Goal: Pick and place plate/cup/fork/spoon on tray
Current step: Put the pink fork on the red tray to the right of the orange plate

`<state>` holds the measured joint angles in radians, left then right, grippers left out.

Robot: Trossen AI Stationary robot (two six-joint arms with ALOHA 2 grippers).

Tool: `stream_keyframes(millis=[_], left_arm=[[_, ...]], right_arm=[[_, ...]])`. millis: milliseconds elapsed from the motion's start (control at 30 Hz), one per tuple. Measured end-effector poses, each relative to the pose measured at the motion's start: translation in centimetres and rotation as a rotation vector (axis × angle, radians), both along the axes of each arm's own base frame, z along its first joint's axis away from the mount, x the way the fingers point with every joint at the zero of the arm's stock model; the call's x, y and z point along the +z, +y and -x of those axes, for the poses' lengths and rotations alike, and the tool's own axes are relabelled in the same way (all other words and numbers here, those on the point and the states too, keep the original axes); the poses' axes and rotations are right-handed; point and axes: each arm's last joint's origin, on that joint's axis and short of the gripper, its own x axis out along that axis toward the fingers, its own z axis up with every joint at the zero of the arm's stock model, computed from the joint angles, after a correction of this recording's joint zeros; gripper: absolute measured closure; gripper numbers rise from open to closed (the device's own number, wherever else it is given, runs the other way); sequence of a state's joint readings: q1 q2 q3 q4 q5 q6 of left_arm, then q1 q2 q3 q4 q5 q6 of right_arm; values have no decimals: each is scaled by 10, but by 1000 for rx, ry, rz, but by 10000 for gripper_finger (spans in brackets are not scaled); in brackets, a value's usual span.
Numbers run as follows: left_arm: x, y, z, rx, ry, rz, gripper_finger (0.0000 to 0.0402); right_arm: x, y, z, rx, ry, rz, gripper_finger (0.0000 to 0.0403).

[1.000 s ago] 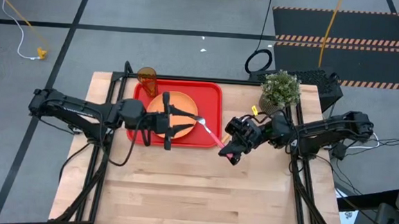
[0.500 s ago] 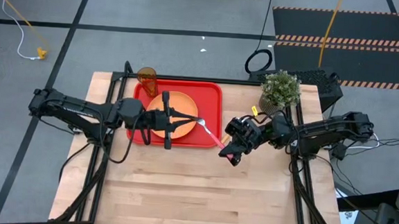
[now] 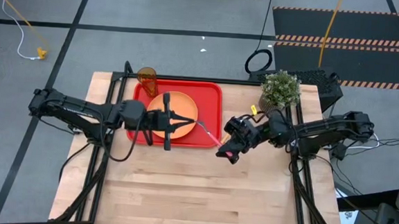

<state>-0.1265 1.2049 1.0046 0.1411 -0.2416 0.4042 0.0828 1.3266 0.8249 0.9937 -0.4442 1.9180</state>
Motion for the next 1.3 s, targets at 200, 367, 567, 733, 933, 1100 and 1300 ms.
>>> stream_keyframes(millis=[200, 367, 567, 733, 933, 1100, 1300], left_arm=[[-10, 1, 1, 39, 87, 151, 397], [-18, 1, 3, 64, 142, 318, 398], [-32, 1, 8, 117, 279, 487, 399], [-35, 0, 11, 102, 322, 601, 400], [-43, -2, 16, 94, 426, 753, 400], [-51, -3, 21, 132, 534, 877, 401], [-61, 0, 29, 210, 667, 1032, 401]], right_arm=[[-11, -3, -5, -36, 91, 70, 208], [-24, -4, -8, -70, 167, 190, 155], [-45, -6, -9, -129, 287, 376, 116], [-57, -7, -8, -185, 344, 548, 104], [-64, -10, -7, -221, 351, 687, 103], [-68, -11, -6, -213, 357, 776, 103], [-72, -13, -5, -260, 348, 931, 103]])
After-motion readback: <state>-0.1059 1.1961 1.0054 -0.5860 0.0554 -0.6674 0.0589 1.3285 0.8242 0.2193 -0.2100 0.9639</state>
